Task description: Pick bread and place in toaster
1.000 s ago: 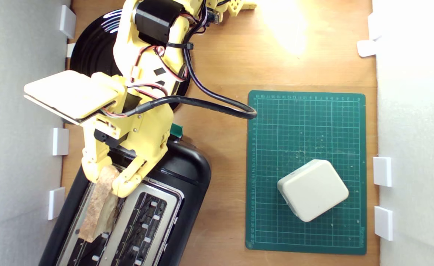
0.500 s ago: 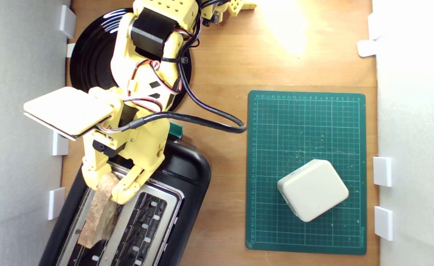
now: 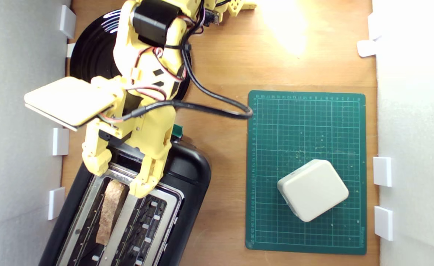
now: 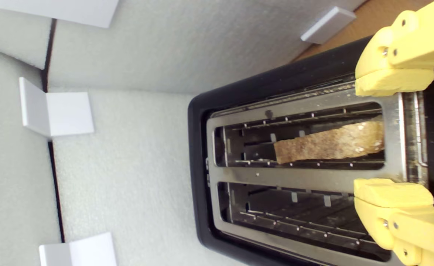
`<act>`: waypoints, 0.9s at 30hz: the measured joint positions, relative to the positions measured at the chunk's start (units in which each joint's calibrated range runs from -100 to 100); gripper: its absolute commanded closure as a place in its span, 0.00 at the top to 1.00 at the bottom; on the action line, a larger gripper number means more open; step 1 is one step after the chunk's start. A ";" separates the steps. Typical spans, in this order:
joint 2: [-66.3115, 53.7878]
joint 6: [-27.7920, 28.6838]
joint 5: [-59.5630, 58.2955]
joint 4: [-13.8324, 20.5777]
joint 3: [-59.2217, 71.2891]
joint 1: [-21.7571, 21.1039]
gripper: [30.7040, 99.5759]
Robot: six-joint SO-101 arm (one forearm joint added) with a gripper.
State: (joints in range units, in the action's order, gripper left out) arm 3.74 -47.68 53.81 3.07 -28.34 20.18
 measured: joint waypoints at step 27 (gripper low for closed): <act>-48.22 20.08 0.00 -3.38 45.68 -18.40 0.50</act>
State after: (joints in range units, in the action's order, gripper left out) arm -44.48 -27.61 53.81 -0.31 17.34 1.78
